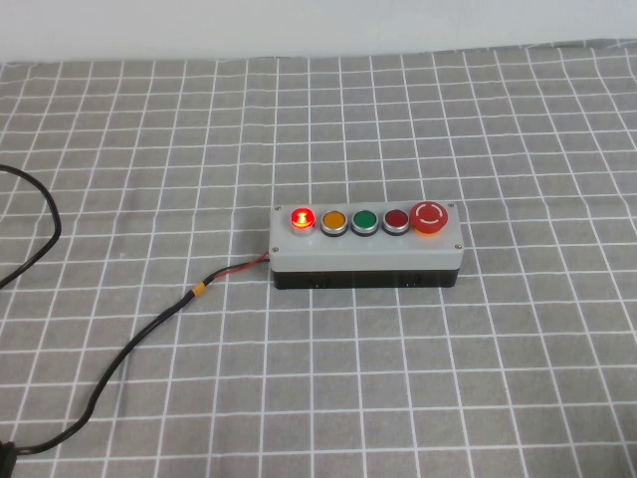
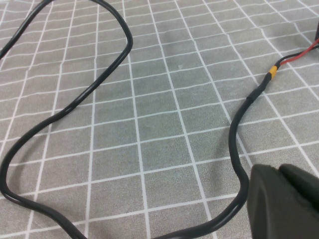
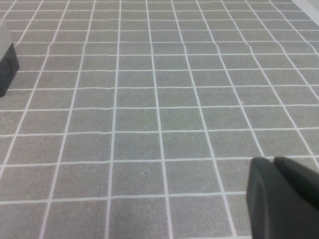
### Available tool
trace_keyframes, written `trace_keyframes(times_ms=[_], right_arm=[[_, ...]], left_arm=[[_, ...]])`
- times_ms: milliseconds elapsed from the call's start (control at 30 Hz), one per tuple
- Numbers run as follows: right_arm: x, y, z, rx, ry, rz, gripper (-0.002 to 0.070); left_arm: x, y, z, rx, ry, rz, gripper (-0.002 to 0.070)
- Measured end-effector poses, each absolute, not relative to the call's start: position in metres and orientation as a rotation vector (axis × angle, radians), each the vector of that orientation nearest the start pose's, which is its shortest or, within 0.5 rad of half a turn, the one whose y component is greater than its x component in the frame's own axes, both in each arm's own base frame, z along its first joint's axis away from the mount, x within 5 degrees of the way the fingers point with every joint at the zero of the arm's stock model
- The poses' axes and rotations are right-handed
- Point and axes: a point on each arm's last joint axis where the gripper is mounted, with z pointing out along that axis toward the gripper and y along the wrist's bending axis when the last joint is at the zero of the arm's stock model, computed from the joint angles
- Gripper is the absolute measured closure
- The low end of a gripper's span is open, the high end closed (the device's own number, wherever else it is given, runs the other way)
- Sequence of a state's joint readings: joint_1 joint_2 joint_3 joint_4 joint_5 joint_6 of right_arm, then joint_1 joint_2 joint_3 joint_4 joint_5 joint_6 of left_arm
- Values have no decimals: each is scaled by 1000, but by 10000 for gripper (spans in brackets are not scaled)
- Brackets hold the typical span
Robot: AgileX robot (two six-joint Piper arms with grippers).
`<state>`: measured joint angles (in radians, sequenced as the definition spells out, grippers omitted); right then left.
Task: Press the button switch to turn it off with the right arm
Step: 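Press the lit red button on the button box to turn it off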
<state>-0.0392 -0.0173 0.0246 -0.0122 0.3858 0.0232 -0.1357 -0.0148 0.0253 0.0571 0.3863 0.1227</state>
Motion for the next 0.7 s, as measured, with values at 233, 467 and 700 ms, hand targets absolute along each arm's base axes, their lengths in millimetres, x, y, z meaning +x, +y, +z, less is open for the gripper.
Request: trace_keyframes(times_ms=[233,467,700], right_arm=[[52,-2,171,52,1876,-22,692],[52,-2,171,52,1876,-21,692],[54,-2,181,48,1762,-21,692]], left_arm=[[52,-5,171,277,1860,48,678],[52,-5,171,278,1859,49,678],[52,-5,171,278,1859,49,678]])
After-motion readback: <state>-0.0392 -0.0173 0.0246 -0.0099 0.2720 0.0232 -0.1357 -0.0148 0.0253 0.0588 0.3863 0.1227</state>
